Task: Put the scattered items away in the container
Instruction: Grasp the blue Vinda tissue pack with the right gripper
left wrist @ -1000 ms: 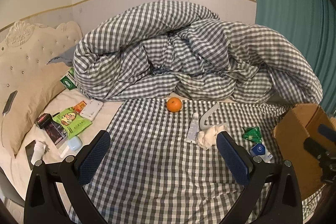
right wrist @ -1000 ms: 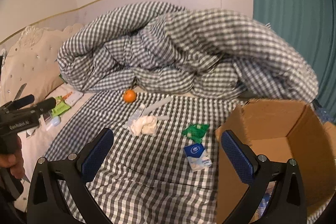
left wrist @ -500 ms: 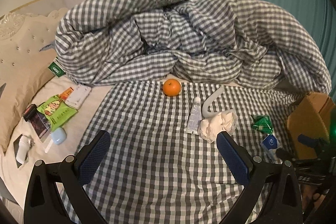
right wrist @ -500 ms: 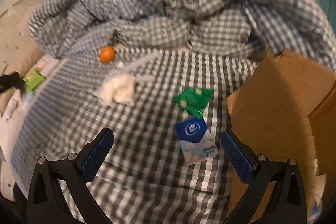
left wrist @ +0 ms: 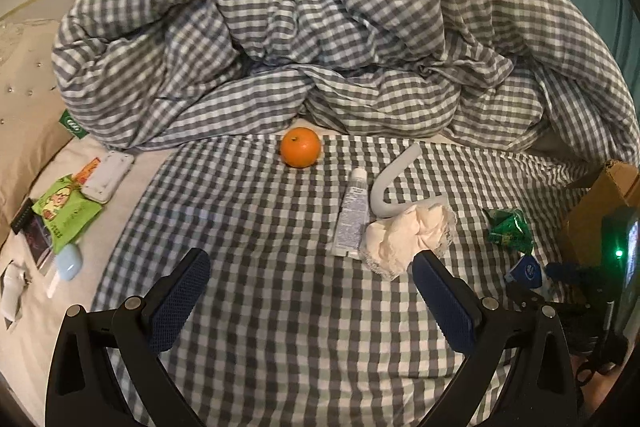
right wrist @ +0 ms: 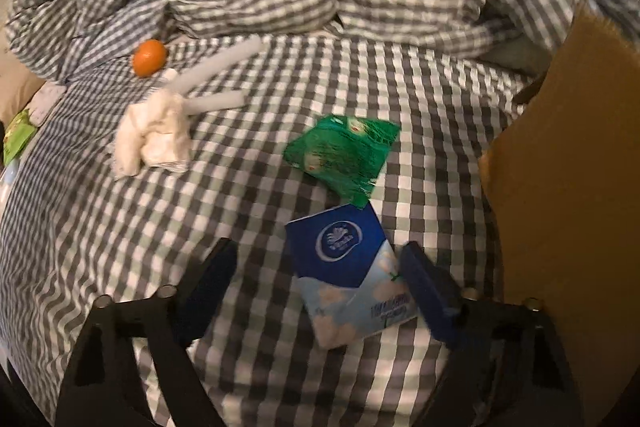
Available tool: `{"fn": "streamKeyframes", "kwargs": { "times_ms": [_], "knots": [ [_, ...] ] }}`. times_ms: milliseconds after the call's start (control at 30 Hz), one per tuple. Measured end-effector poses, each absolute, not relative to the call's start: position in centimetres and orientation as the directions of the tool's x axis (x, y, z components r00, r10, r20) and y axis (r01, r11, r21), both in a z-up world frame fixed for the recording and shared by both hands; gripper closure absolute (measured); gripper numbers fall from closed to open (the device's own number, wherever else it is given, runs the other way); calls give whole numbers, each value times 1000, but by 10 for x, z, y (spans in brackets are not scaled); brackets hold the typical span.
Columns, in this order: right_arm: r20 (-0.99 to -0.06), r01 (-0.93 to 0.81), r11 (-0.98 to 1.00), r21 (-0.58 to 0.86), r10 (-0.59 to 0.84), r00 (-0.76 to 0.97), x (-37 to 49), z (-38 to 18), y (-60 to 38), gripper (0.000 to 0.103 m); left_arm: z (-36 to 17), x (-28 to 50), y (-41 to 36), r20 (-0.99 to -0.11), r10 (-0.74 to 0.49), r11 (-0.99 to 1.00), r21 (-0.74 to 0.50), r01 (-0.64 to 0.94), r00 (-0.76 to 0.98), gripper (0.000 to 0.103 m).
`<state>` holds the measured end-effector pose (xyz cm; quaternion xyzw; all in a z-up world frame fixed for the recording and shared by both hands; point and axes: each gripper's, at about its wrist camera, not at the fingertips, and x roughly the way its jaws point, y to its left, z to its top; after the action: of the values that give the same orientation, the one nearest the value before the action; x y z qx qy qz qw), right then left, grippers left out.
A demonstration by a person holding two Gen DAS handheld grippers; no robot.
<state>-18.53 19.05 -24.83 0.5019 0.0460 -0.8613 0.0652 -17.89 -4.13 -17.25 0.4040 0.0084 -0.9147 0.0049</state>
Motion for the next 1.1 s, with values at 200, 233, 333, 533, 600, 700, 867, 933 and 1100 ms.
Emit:
{"fn": "streamKeyframes", "kwargs": {
  "times_ms": [200,233,333,533,600,700,867,933,1100],
  "knots": [
    [-888,163,-987,5,-80,-454,-187,-262,196,43,-184,-197,-23,-743,19,-1000,-10,-17,-670,0],
    [-885,164,-986,10,-85,-457,-187,-262,197,49,-187,-200,-20,-744,25,-1000,-13,-24,-667,0],
    [-881,170,-985,32,-108,-460,-184,-260,196,49,-193,-209,-11,-752,50,-999,-29,-42,-657,0],
    [-865,199,-978,62,-152,-479,-177,-252,190,49,-205,-225,14,-758,78,-995,-22,-94,-648,0],
    [-861,204,-977,68,-161,-483,-175,-251,188,49,-208,-230,21,-757,83,-994,-17,-107,-648,0],
    [-856,212,-974,83,-179,-486,-174,-247,186,49,-214,-238,30,-761,94,-993,-22,-119,-641,0],
    [-848,238,-966,100,-208,-487,-170,-244,187,49,-226,-251,43,-766,134,-988,-51,-148,-628,0],
    [-846,250,-963,102,-216,-487,-169,-243,189,49,-231,-256,46,-770,142,-987,-60,-152,-622,0],
    [-847,244,-964,108,-218,-485,-168,-243,196,49,-248,-268,55,-795,136,-986,-49,-160,-591,0]
  ]
}}
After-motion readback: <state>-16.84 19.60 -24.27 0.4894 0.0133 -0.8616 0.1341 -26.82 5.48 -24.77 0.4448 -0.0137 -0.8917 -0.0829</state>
